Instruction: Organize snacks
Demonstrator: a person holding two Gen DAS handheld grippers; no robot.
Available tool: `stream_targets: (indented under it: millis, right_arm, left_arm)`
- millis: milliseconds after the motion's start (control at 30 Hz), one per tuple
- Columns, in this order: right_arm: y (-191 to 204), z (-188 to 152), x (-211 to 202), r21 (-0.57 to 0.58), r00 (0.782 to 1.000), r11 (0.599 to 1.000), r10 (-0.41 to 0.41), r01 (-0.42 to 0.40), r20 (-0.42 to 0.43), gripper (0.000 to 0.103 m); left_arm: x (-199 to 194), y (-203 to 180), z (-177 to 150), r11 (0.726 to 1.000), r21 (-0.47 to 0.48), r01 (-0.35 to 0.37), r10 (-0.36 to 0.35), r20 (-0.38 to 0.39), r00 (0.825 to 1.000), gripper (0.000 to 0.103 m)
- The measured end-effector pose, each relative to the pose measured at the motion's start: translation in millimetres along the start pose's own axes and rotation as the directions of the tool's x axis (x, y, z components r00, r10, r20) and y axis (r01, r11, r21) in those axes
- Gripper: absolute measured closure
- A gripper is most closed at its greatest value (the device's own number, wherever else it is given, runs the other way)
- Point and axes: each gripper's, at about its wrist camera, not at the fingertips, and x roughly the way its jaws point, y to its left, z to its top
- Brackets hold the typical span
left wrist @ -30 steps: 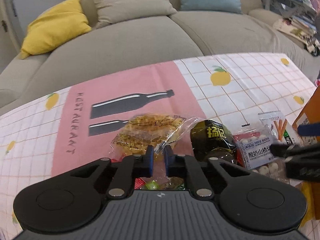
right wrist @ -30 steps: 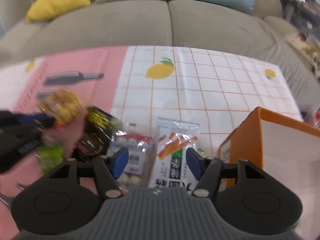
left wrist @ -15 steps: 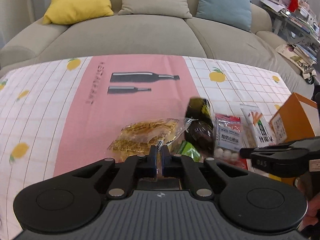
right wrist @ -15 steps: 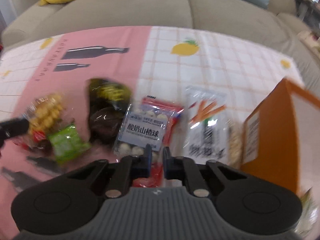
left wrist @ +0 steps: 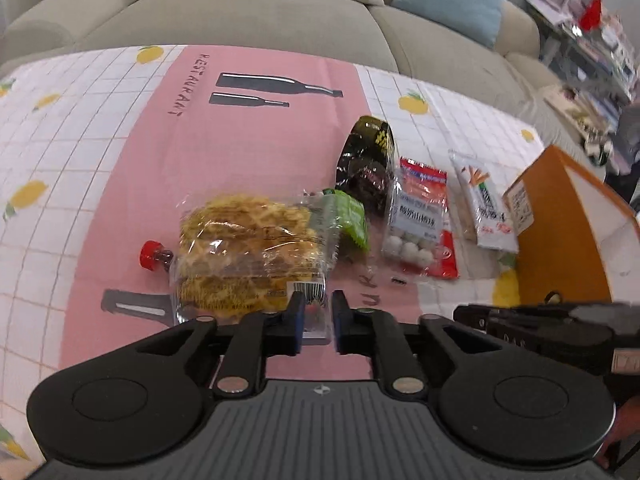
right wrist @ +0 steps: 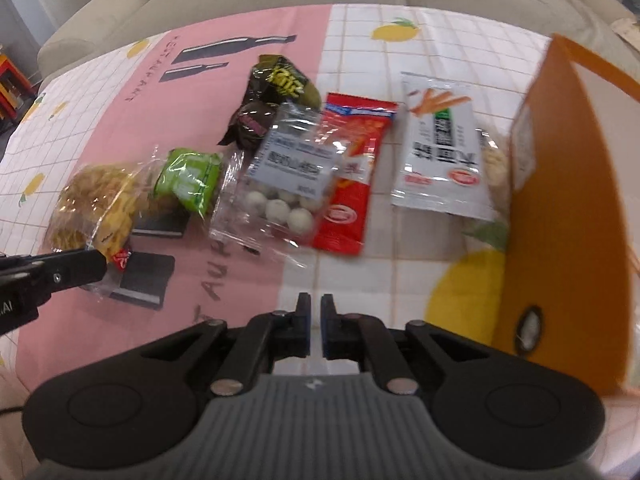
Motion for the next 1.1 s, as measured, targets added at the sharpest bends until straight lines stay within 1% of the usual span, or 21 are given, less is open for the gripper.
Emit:
stream_targets:
  millis: [67,100,167,200,267,400,433,500,533,667,700,767,833,900,933,967,1033,1100]
  right_arm:
    - [-3,-4,-6,0.007,1.0,1.0,0.011,-0.012,0.021,0.099]
    - [-5,-5,-8,0.01,0.999,1.0,0.019,-0.019,0.028,0.099]
    - [-6,-5,-12,0.011,0.998,0.999,0.033,-0.034,0.046,0.096]
    - [-6,-5,-13,0.008,0.998,0.999,0.035,-0.035,0.053,0.093]
    - [-7,-3,-15,-0.004,0.997,0.999,0.039,-0.039,0.07,0.072]
    - [-7,6,-17,-0.007,0.993,0.998,0.059,-0.059,0.098,0.062]
    - [-7,9,-16,-0.005,0.993,0.998,0.064,-0.064,0.103,0.057]
    - [-4,15,-14,-0.009,0.991,0.997,0.072,-0.071,0.113,0.054]
    - [-2,20,-11,-0.016,0.991,0.997,0.072,-0.071,0.116,0.049]
    - [3,36,-2,-0.02,0.989,0.996,0.085,-0.083,0.12,0.039]
    - [4,40,0,-0.018,0.989,0.996,0.087,-0.085,0.119,0.037]
    - [5,47,5,-0.002,0.989,0.996,0.088,-0.088,0.116,0.032]
    - [6,53,11,0.016,0.99,0.996,0.089,-0.092,0.109,0.032]
    - [8,58,18,0.027,0.992,0.996,0.083,-0.086,0.095,0.028]
    - [10,59,22,0.029,0.994,0.997,0.071,-0.074,0.086,0.026]
    - [12,60,27,0.029,0.996,0.998,0.053,-0.055,0.075,0.026]
    - [15,62,34,0.025,0.998,0.999,0.026,-0.028,0.055,0.026]
    - [17,61,41,0.022,0.999,1.0,0.015,-0.016,0.041,0.026]
  left_arm:
    - [-2,0,2,1.0,-0.024,0.009,-0.009,0.008,1.0,0.057]
    - [-3,0,3,0.999,-0.036,0.011,-0.01,0.017,1.0,0.052]
    - [-6,0,7,0.999,-0.044,-0.005,0.007,0.033,0.999,0.037]
    - [-7,0,9,0.999,-0.041,-0.023,0.025,0.041,0.999,0.034]
    - [-6,0,12,0.999,-0.017,-0.052,0.052,0.044,0.998,0.027]
    - [4,-6,17,0.99,0.075,-0.118,0.117,0.02,0.993,0.024]
    - [7,-8,18,0.986,0.103,-0.129,0.128,0.013,0.992,0.024]
    - [13,-11,18,0.979,0.145,-0.143,0.143,0.006,0.99,0.019]
    - [15,-13,18,0.975,0.163,-0.148,0.149,0.009,0.989,0.017]
    - [26,-18,25,0.96,0.218,-0.178,0.178,0.018,0.984,0.016]
    - [29,-19,26,0.954,0.235,-0.186,0.188,0.016,0.982,0.016]
    - [34,-20,28,0.939,0.272,-0.21,0.212,0.02,0.977,0.016]
    - [40,-20,29,0.921,0.314,-0.231,0.236,0.022,0.972,0.017]
    - [46,-19,30,0.903,0.35,-0.251,0.259,0.024,0.966,0.019]
    - [49,-18,30,0.893,0.366,-0.261,0.271,0.026,0.962,0.022]
    - [52,-17,30,0.885,0.38,-0.27,0.282,0.025,0.959,0.024]
    - [56,-14,30,0.878,0.392,-0.275,0.29,0.02,0.957,0.026]
    - [57,-11,32,0.879,0.391,-0.274,0.291,0.018,0.957,0.029]
